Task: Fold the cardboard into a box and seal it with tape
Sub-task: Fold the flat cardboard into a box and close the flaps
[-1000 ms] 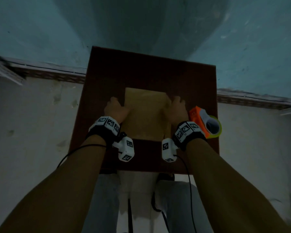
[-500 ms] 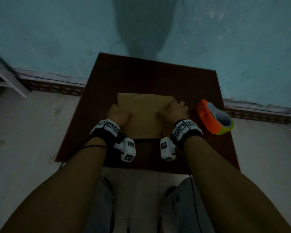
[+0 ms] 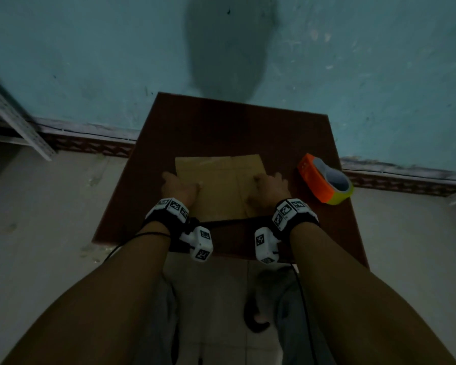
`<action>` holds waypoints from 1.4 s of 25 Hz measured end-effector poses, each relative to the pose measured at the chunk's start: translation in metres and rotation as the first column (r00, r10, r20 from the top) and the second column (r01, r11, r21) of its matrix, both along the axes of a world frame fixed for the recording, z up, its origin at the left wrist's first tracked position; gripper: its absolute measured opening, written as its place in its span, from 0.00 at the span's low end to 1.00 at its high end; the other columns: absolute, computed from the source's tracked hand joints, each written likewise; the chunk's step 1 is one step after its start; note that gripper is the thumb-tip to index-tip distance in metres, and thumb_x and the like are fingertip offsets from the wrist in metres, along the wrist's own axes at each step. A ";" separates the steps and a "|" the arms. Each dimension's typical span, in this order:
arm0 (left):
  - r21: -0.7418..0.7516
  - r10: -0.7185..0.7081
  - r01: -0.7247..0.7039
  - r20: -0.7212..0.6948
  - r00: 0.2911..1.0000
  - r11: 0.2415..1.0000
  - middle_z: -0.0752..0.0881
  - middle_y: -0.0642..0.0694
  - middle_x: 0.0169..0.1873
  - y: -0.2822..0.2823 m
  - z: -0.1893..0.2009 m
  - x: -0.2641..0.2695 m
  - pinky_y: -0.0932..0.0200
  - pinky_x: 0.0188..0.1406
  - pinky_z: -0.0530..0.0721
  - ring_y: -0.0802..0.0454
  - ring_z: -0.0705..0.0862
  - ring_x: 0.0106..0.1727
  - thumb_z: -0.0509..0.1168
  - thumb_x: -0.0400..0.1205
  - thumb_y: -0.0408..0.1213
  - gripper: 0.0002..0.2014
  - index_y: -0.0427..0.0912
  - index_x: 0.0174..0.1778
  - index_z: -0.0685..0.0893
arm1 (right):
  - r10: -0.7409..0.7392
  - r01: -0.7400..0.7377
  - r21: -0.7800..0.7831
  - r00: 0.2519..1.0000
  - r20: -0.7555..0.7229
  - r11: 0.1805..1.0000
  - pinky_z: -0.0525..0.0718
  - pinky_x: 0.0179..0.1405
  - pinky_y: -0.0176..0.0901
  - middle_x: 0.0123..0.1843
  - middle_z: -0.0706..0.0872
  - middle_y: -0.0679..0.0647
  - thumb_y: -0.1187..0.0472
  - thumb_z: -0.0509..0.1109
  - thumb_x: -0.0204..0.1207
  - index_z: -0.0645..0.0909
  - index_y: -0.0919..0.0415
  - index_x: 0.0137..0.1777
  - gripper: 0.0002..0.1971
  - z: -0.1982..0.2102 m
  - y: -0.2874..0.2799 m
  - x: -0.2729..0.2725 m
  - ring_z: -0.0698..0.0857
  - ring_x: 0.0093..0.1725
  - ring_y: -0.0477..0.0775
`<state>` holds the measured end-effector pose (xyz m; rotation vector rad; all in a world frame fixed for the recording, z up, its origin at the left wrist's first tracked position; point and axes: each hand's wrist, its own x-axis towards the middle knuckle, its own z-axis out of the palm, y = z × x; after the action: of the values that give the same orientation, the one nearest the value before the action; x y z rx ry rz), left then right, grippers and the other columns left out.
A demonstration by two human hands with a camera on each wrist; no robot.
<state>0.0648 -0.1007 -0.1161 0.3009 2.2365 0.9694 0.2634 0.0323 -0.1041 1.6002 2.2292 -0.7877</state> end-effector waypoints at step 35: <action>0.686 -0.160 -0.275 0.498 0.852 0.674 0.82 0.36 0.72 0.076 0.061 -0.020 0.30 0.64 0.89 0.37 0.87 0.70 0.81 0.69 0.66 0.42 0.52 0.73 0.73 | -0.493 0.404 -0.334 0.403 -0.771 0.852 0.83 0.42 0.32 0.55 0.87 0.48 0.46 0.57 0.96 0.80 0.52 0.79 0.20 0.068 0.053 -0.033 0.83 0.46 0.39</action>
<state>0.0445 -0.0251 -0.0549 0.2643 1.2591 1.7482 0.2305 0.0858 -0.0360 2.0932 2.1649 -2.2206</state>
